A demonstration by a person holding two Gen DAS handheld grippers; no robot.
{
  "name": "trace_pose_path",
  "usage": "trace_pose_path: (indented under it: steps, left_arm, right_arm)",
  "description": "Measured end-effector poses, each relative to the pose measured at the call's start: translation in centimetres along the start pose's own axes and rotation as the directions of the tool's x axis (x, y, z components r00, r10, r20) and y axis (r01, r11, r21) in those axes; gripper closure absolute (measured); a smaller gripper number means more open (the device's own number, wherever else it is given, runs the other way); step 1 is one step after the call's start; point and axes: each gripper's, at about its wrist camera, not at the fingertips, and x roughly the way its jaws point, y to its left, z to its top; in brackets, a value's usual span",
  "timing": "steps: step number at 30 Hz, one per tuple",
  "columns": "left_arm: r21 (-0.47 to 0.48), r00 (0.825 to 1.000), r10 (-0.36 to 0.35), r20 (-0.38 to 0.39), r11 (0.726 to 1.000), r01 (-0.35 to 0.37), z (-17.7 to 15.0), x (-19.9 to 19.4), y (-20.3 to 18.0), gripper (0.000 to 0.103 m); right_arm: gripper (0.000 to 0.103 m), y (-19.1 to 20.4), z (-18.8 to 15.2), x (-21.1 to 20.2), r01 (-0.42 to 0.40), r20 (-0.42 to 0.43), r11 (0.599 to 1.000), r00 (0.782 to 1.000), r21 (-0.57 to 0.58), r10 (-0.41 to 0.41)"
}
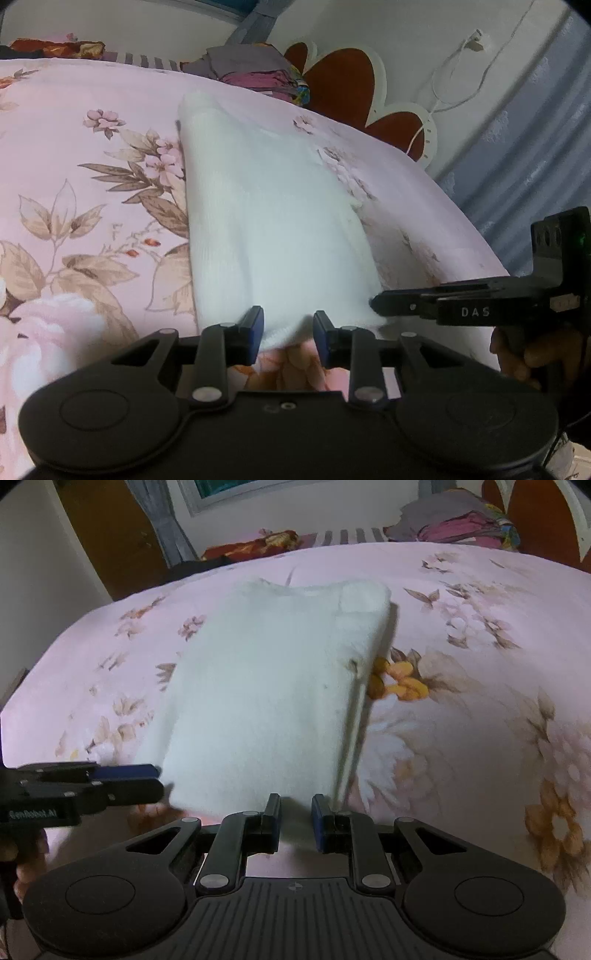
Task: Fold small clothes
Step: 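Grasp the sweater edge with the left tool and straighten the stack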
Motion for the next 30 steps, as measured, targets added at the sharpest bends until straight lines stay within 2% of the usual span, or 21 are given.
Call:
trace_pose_path:
  steps: [2, 3, 5, 7, 10, 11, 12, 13, 14, 15, 16, 17, 18, 19, 20, 21, 24, 28, 30]
  left_arm:
    - [0.012, 1.0, 0.005, 0.018, 1.0, -0.005, 0.2, -0.7, -0.3, 0.073]
    - [0.017, 0.999, 0.008, 0.05, 1.0, -0.009, 0.6, -1.4, -0.3, 0.071]
    - [0.007, 0.995, 0.014, 0.104, 1.0, -0.014, 1.1, -2.3, 0.0, 0.066]
    - [-0.009, 0.996, 0.046, 0.082, 0.999, -0.045, 1.4, -1.7, 0.8, 0.066]
    - [-0.03, 0.995, 0.103, -0.005, 0.994, -0.103, 1.3, 0.0, 2.0, 0.065]
    - [-0.032, 0.994, 0.109, -0.022, 0.993, -0.109, 1.4, 0.1, 2.4, 0.064]
    - [-0.039, 0.994, 0.106, -0.008, 0.994, -0.106, 1.6, -0.3, 2.6, 0.063]
    - [-0.043, 0.993, 0.118, 0.014, 0.992, -0.117, 1.8, -0.8, 2.7, 0.053]
    - [-0.044, 0.99, 0.135, 0.035, 0.99, -0.133, 2.0, -1.1, 2.7, 0.029]
    - [-0.044, 0.986, 0.155, 0.064, 0.987, -0.153, 2.4, -1.5, 2.8, 0.019]
    - [-0.044, 0.983, 0.16, 0.085, 0.987, -0.156, 2.9, -1.6, 3.0, 0.015]
    - [-0.049, 0.984, 0.152, 0.095, 0.988, -0.148, 3.5, -1.5, 3.1, 0.017]
    - [-0.063, 0.985, 0.14, 0.097, 0.989, -0.134, 4.3, -1.3, 3.3, 0.018]
    - [-0.079, 0.987, 0.126, 0.103, 0.99, -0.118, 5.1, -0.9, 3.5, 0.019]
    - [-0.097, 0.987, 0.113, 0.112, 0.99, -0.103, 5.8, -0.6, 3.8, 0.024]
    - [-0.122, 0.987, 0.108, 0.117, 0.988, -0.094, 6.6, -0.2, 4.0, 0.026]
    - [-0.209, 0.989, 0.078, 0.127, 0.977, -0.05, 8.2, 1.2, 5.1, 0.028]
    - [-0.324, 0.996, 0.055, 0.073, 0.946, -0.029, 8.7, 3.3, 6.6, 0.03]
    - [-0.337, 0.997, 0.056, 0.049, 0.941, -0.036, 8.6, 4.0, 6.8, 0.03]
  right_arm:
    - [0.084, 0.2, 0.0, -0.3, 0.015, 0.005, 1.0, 1.0, 0.009, -0.015]
    - [0.084, 0.4, 0.2, -0.7, 0.026, 0.02, 1.0, 0.999, 0.011, -0.026]
    - [0.084, 1.0, 0.8, -1.7, 0.017, 0.079, 1.0, 0.997, 0.015, -0.018]
    - [0.084, 1.2, 1.2, -1.8, 0.001, 0.098, 1.0, 0.995, 0.021, -0.003]
    - [0.084, 0.9, 0.7, 0.8, 0.026, 0.003, 1.0, 1.0, 0.004, -0.026]
    - [0.084, 0.6, 0.5, 1.0, 0.021, 0.017, 1.0, 1.0, 0.012, -0.021]
    - [0.084, 0.4, 0.7, 0.8, 0.023, 0.016, 0.999, 1.0, 0.031, -0.024]
    - [0.084, 0.3, 0.9, 0.3, 0.041, 0.02, 0.998, 0.999, 0.038, -0.042]
    - [0.084, 0.4, 1.0, -0.3, 0.065, 0.04, 0.997, 0.997, 0.039, -0.067]
    - [0.084, 0.2, 1.2, -0.9, 0.071, 0.069, 0.996, 0.995, 0.047, -0.074]
    - [0.084, -0.2, 1.5, -1.5, 0.061, 0.106, 0.996, 0.992, 0.072, -0.069]
    - [0.079, -1.1, 1.9, -1.9, 0.043, 0.144, 0.992, 0.988, 0.119, -0.06]
    - [0.045, -1.9, 2.3, -1.9, 0.026, 0.165, 0.986, 0.985, 0.168, -0.054]
    - [0.03, -2.9, 2.9, -1.8, 0.006, 0.182, 0.976, 0.982, 0.22, -0.047]
    - [0.026, -3.9, 3.5, -1.7, -0.026, 0.213, 0.967, 0.977, 0.254, -0.03]
    - [0.026, -4.8, 4.1, -1.3, -0.064, 0.229, 0.959, 0.973, 0.278, -0.002]
    - [0.026, -7.6, 6.2, 0.9, -0.157, 0.211, 0.91, 0.974, 0.383, 0.079]
    - [0.031, -10.4, 7.4, 3.7, -0.225, 0.188, 0.852, 0.97, 0.473, 0.152]
    - [0.032, -11.4, 7.6, 5.3, -0.258, 0.146, 0.827, 0.966, 0.499, 0.213]
